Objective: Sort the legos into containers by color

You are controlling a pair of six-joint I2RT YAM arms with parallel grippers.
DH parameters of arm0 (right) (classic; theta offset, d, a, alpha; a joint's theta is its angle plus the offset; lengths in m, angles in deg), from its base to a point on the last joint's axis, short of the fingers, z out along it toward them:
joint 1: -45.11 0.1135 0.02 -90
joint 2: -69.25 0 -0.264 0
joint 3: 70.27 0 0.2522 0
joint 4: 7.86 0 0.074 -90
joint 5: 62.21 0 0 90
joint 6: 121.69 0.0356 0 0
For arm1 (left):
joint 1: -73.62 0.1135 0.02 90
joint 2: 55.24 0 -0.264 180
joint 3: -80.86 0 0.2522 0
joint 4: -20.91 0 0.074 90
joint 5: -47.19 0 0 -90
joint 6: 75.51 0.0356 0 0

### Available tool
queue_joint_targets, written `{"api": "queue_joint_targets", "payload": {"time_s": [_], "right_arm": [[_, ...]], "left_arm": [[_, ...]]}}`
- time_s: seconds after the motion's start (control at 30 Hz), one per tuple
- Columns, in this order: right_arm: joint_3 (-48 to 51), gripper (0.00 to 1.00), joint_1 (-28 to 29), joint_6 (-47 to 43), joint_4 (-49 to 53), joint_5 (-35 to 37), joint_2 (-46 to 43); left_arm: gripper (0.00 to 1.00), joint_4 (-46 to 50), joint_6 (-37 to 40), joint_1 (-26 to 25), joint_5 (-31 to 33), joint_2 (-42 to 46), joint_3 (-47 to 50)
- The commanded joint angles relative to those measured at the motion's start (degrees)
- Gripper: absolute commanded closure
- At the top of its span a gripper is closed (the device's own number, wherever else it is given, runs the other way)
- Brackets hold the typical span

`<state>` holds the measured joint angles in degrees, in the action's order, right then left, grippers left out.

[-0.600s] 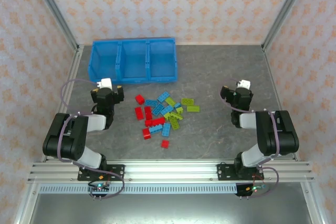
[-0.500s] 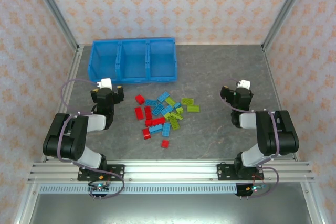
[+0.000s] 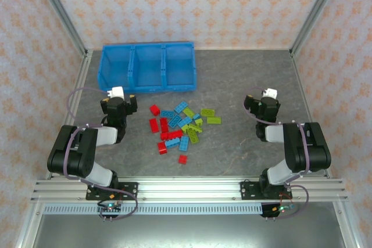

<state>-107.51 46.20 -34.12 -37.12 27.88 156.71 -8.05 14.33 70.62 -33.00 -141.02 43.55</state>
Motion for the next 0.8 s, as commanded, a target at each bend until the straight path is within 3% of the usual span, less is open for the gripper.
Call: {"api": "queue_joint_targets", "payload": {"time_s": [0.0, 0.1, 0.17, 0.27, 0.37, 0.47, 0.6, 0.77], "right_arm": [[-2.25, 0.01, 0.14, 0.85, 4.30, 3.57, -3.79], [-5.86, 0.01, 0.15, 7.02, 18.56, 12.06, -11.13], [-8.09, 0.01, 0.17, 12.30, 28.89, 12.71, -17.11], [-12.68, 0.00, 0.59, 23.64, 47.41, 7.49, -26.38], [-18.53, 0.01, 1.82, 32.21, 63.29, -4.72, -30.46], [-21.92, 0.02, 6.78, 33.31, 70.52, -14.67, -30.39], [-27.22, 0.02, 17.74, 32.29, 77.96, -16.18, -26.41], [-33.35, 0.01, 28.53, 31.28, 81.08, -19.59, -17.21]], "left_arm": [[0.00, -0.48, -0.19, -0.38, 0.57, 0.08, -0.53], [0.00, 0.37, 1.14, -0.54, -2.17, 0.54, -0.79], [0.00, 0.15, 1.74, -1.23, -1.71, 1.66, -0.18], [0.00, 4.42, 1.93, -3.04, 2.49, 7.27, 0.06], [0.00, 23.87, -3.12, -4.63, 4.31, 18.10, -4.66], [0.00, 41.65, -12.47, -6.58, 1.29, 26.79, -10.22], [0.00, 57.90, -23.39, -14.44, -6.54, 30.87, -16.31], [0.01, 66.18, -30.06, -28.08, -1.70, 28.70, -17.94]]}}
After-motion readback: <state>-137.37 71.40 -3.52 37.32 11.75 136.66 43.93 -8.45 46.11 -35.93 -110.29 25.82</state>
